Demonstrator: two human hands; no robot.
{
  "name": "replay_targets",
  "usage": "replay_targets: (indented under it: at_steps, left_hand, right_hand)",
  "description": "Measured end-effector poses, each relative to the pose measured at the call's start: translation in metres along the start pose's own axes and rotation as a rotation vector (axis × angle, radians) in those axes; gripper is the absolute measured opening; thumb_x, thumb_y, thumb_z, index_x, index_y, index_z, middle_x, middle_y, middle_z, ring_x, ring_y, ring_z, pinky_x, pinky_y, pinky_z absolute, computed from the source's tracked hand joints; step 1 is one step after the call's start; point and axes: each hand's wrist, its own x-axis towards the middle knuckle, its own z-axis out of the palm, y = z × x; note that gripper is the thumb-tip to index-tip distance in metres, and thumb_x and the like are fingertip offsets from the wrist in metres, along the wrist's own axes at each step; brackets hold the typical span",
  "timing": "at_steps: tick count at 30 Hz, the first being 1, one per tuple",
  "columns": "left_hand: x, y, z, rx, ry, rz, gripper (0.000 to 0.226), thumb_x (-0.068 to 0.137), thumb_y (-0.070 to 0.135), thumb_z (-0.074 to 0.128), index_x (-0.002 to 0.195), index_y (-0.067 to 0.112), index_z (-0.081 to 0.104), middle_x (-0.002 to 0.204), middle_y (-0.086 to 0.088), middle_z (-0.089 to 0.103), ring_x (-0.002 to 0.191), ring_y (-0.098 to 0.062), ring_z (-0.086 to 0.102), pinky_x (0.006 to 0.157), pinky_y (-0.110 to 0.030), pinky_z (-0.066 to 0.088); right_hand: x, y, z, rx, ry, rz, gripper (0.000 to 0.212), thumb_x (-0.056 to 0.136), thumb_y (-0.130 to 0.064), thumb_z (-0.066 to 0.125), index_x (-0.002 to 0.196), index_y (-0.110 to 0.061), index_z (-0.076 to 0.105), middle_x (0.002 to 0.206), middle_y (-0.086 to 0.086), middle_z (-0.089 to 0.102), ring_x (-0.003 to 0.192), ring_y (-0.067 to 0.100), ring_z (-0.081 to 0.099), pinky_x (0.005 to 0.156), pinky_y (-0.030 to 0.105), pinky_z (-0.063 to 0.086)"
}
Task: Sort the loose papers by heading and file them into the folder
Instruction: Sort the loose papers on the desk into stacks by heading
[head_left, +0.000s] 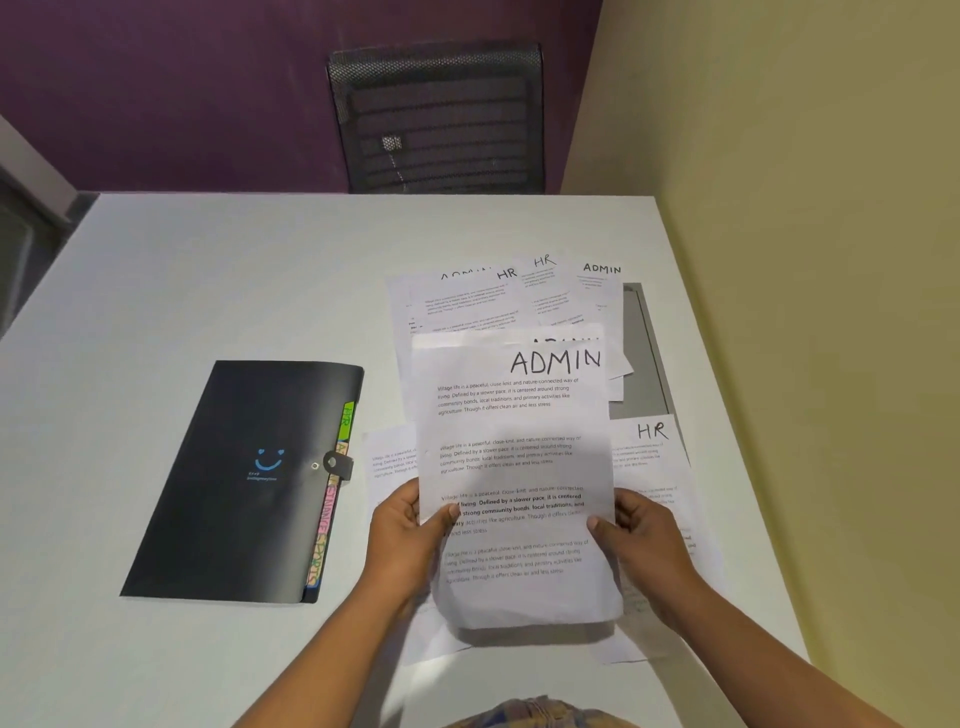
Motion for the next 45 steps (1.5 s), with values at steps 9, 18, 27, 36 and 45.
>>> replay_targets:
  at_steps: [9,18,27,36,45]
  left_hand:
    - [0.012,0.024,-0.007,0.048,0.137,0.108,0.020,0.097,0.012,0.057,0.112,0.018,0.069,0.101,-0.006,0.077,0.090,-0.028,0.074,0.075,-0.041,0.060]
    - [0.048,0.059,-0.021,-0.021,0.274,0.151,0.016,0.096,0.013,0.060,0.105,0.016,0.071,0.101,-0.010,0.076,0.084,-0.025,0.073,0.076,-0.040,0.061]
    - [0.080,0.078,-0.013,-0.008,0.297,0.147,0.017,0.095,0.016,0.060,0.109,0.015,0.070,0.097,-0.005,0.077,0.083,-0.024,0.073,0.075,-0.041,0.061]
    - [0.092,0.074,-0.015,-0.005,0.327,0.119,0.022,0.095,0.015,0.060,0.115,0.013,0.069,0.100,-0.006,0.077,0.083,-0.024,0.073,0.069,-0.036,0.062]
    - [0.076,0.062,-0.013,-0.038,0.290,0.141,0.021,0.096,0.013,0.059,0.115,0.015,0.068,0.100,-0.008,0.075,0.073,-0.018,0.073,0.064,-0.033,0.062]
  right_hand:
    - [0.025,-0.013,0.008,-0.009,-0.110,0.047,0.013,0.092,-0.016,0.068,0.103,-0.018,0.074,0.095,0.004,0.078,0.090,0.024,0.074,0.083,0.039,0.060]
    - [0.146,-0.047,-0.005,-0.182,0.242,0.095,0.012,0.083,-0.021,0.071,0.093,-0.016,0.073,0.089,0.004,0.075,0.088,0.025,0.071,0.084,0.041,0.058]
    - [0.217,-0.059,-0.017,-0.386,0.441,0.346,0.018,0.075,-0.019,0.071,0.072,-0.009,0.057,0.069,0.005,0.062,0.062,0.024,0.059,0.055,0.026,0.044]
    - [0.236,-0.064,-0.037,-0.376,0.514,0.323,0.013,0.085,-0.006,0.060,0.093,-0.010,0.069,0.092,0.003,0.068,0.073,0.023,0.059,0.068,0.028,0.050]
    - [0.164,-0.085,-0.089,-0.251,0.762,-0.023,0.027,0.083,-0.004,0.048,0.086,-0.009,0.074,0.080,0.008,0.073,0.066,0.020,0.069,0.058,0.024,0.043]
